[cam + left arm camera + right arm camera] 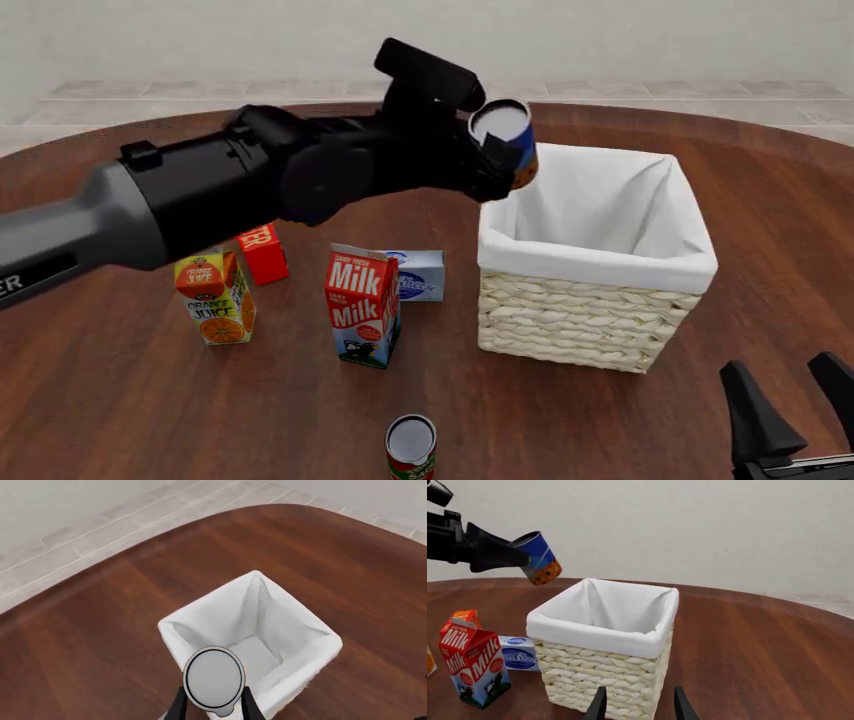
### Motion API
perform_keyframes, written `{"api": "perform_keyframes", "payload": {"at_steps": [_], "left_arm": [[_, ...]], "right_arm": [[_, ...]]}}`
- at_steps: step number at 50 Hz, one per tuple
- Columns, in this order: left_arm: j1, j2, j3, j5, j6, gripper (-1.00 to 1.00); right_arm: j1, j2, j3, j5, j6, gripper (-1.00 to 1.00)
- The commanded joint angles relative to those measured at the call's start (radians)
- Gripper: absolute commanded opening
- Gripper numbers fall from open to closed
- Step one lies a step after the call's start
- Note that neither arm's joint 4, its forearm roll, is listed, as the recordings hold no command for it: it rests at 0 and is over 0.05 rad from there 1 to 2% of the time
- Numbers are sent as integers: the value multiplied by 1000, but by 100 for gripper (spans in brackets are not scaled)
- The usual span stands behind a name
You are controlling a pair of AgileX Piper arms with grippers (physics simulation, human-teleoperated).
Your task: Pick up the alphabet soup and the tomato sauce, and put them in the basket.
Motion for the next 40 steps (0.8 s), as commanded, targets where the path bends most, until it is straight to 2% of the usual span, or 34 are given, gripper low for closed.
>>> {"api": "perform_keyframes", "payload": {"at_steps": [1,22,40], "left_arm": [[-36,32,-45,4,25,-100],[-76,120,-133,29,41,-100],[-71,209,-203,41,58,-100]], "right_arm": [[1,0,0,-1,2,100],[7,0,0,-3,8,100],[5,0,-1,-4,14,100]]}}
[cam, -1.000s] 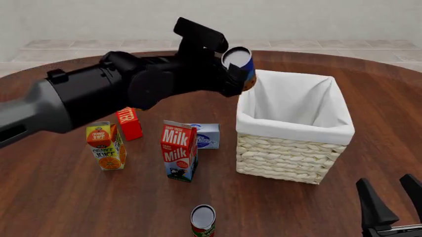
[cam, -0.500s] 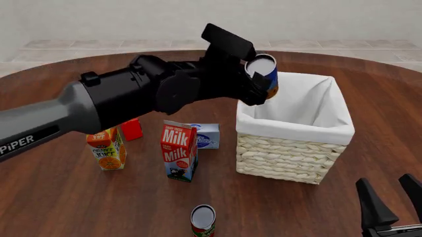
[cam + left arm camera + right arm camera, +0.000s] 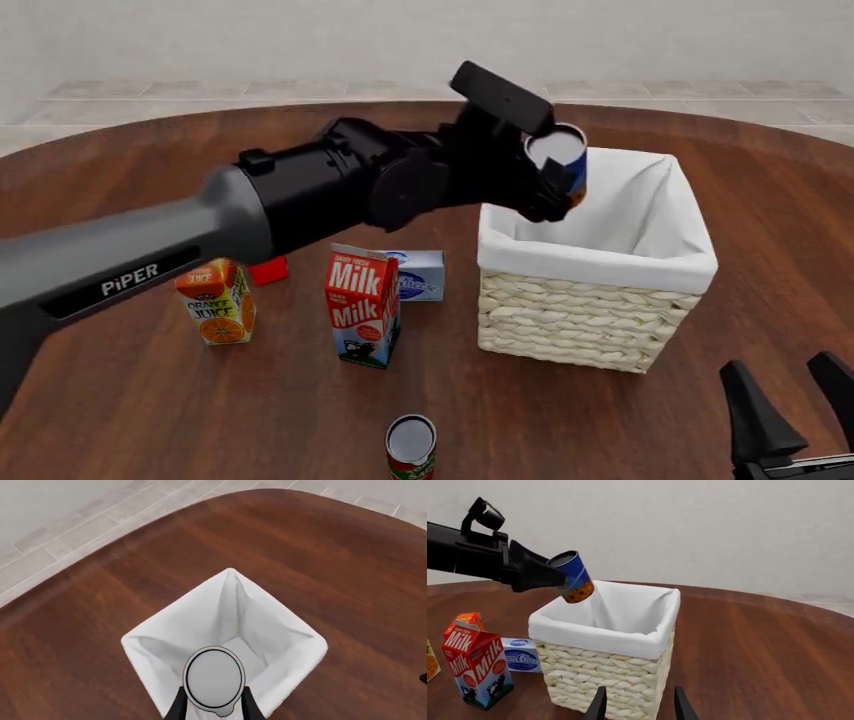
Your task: Pick up the alphabet soup and the tomato sauce, and put them in the basket.
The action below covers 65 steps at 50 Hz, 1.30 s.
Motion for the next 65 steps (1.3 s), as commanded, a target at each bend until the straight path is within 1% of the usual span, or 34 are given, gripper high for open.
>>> {"api": "perform_keyframes", "payload": {"at_steps": [1,31,51,55,56,65], "left_arm": [[0,44,-49,5,28,-100],[33,181,-187,89,59,-100],[22,200,-194,109,57,-100],[18,200,-197,109,38,-100],[20,201,-199,109,37,100],[28,208,-208,111,40,100]], "right_arm": [[0,0,-1,0,2,100],[4,0,0,0,4,100],[3,0,-1,0,8,100],[2,0,-2,-1,9,100],[2,0,-2,-1,9,100],[3,0,-2,-1,9,100]]}}
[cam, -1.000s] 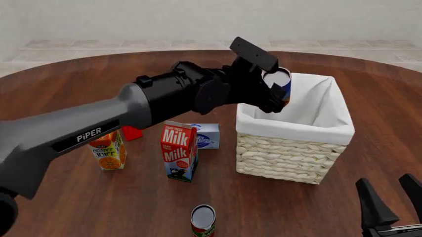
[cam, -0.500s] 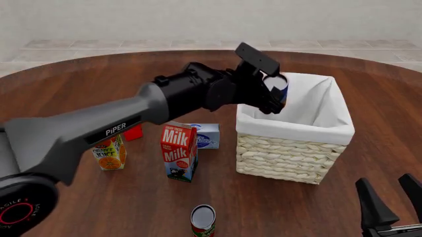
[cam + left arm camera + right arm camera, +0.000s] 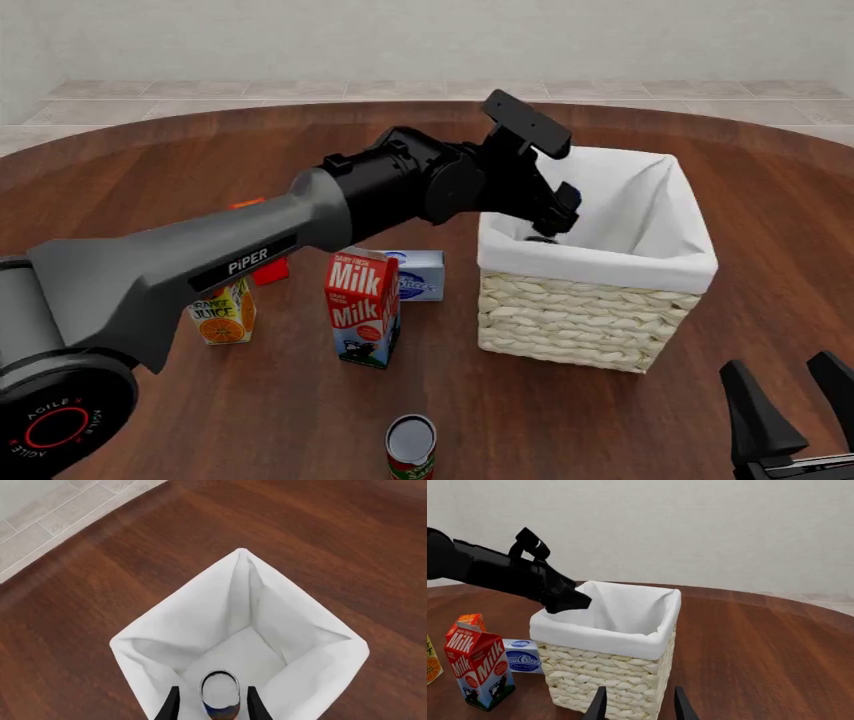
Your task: Pick up the alphabet soup and the tomato sauce, and put them in the basket.
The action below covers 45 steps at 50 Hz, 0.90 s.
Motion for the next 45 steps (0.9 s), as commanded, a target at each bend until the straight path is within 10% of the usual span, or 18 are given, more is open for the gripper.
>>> {"api": "perform_keyframes", "payload": {"at_steps": [1,45], "left_arm": [[5,5,-15,3,2,100],[-24,-180,106,-89,-39,100]], "right_arm": [[0,0,0,-1,0,100],[3,0,0,-1,-16,100]]}}
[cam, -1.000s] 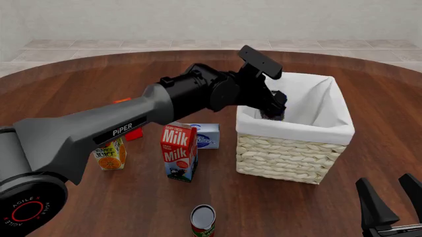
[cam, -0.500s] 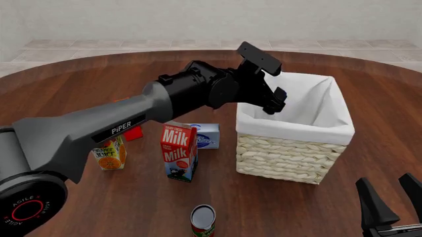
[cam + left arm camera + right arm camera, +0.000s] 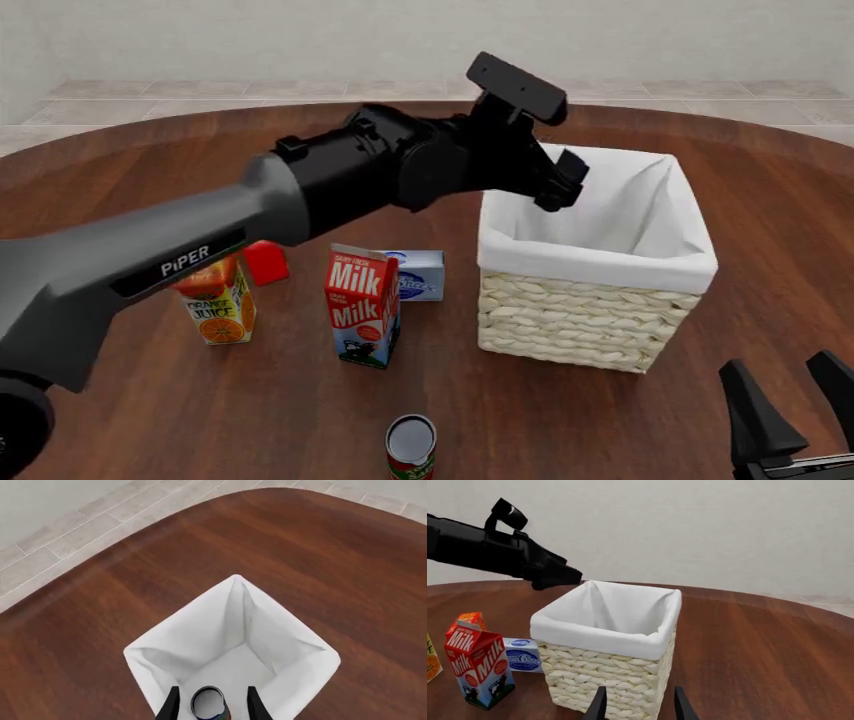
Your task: Pick up the alphabet soup and the tomato sauce, and put them in the basket.
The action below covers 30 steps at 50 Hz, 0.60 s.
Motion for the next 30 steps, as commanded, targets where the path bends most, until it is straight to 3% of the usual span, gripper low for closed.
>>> {"api": "perform_keyframes", "payload": {"at_steps": [1,15,22,30], "left_arm": [[-14,-79,59,-43,-14,100],[-26,-144,72,-29,-15,100],[-30,-161,43,23,18,100],[-46,-218,90,21,10,100]], "right_arm": [[-1,0,0,-1,-5,100],[3,0,0,1,-10,100],[9,0,0,0,-9,100],[18,0,0,-3,-9,100]]}}
